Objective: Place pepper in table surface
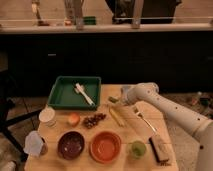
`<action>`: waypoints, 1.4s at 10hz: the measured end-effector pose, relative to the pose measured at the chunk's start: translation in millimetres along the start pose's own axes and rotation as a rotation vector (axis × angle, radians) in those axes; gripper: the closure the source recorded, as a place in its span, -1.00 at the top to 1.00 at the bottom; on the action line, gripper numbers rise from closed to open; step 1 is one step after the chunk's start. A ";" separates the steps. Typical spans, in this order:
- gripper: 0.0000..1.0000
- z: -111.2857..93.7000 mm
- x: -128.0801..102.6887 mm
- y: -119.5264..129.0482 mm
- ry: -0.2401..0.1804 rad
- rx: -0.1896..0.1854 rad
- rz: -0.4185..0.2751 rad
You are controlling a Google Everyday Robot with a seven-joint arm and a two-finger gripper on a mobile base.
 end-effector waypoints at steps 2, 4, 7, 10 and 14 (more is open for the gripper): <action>-1.00 6.3 4.2 -2.0 0.007 -0.009 0.015; -1.00 9.6 5.9 -3.2 0.008 -0.023 0.013; -0.61 9.9 5.8 -2.9 0.008 -0.024 0.012; 0.00 9.8 5.9 -2.9 0.008 -0.023 0.012; 0.60 9.6 6.2 -2.9 0.008 -0.023 0.012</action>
